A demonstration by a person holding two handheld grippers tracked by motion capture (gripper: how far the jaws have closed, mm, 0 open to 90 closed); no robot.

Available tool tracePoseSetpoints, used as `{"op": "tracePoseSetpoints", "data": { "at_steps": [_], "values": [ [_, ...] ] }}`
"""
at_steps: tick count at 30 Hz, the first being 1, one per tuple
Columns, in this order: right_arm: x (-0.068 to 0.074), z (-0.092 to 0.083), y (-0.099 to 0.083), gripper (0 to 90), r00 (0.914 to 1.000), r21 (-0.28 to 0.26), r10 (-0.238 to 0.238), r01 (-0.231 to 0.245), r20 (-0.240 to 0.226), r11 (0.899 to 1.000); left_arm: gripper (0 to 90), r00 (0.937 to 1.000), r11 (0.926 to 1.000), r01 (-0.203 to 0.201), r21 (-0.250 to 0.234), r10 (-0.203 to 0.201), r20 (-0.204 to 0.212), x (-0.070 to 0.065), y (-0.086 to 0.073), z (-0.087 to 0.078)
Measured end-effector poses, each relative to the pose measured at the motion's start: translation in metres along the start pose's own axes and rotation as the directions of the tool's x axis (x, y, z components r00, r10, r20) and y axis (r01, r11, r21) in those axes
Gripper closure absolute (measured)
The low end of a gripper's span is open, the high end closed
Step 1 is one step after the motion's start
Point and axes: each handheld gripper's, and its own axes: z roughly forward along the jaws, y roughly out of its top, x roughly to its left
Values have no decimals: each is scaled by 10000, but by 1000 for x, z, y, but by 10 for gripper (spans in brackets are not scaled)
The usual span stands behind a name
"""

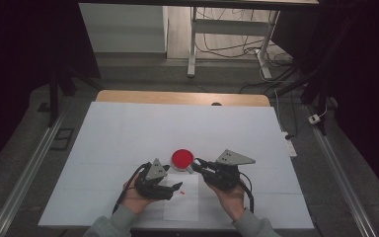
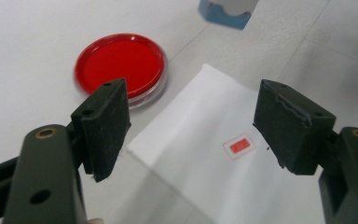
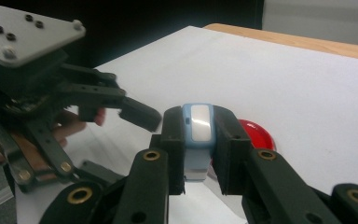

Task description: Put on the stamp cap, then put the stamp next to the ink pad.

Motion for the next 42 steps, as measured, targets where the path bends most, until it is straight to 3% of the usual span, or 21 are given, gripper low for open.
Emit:
{"op": "tracePoseSetpoints", "data": {
  "at_steps": [10,22,33,42],
  "values": [
    [-6,-3,1,751,9998,-39,-56,56,171,10000,279,9982,9983,573,-76,-574,-199,17,-15,-23],
    [-12,-6,1,751,9990,28,-201,200,403,9998,281,9959,9967,788,182,-779,-451,26,-35,-47],
    [-19,-6,1,751,9973,266,-321,304,655,9992,283,9875,9914,1302,114,-1287,-914,36,-63,-75],
    [-27,4,-3,751,9933,847,-633,551,964,9949,285,9782,9849,1724,152,-1694,-1199,43,-82,-91]
  ]
}}
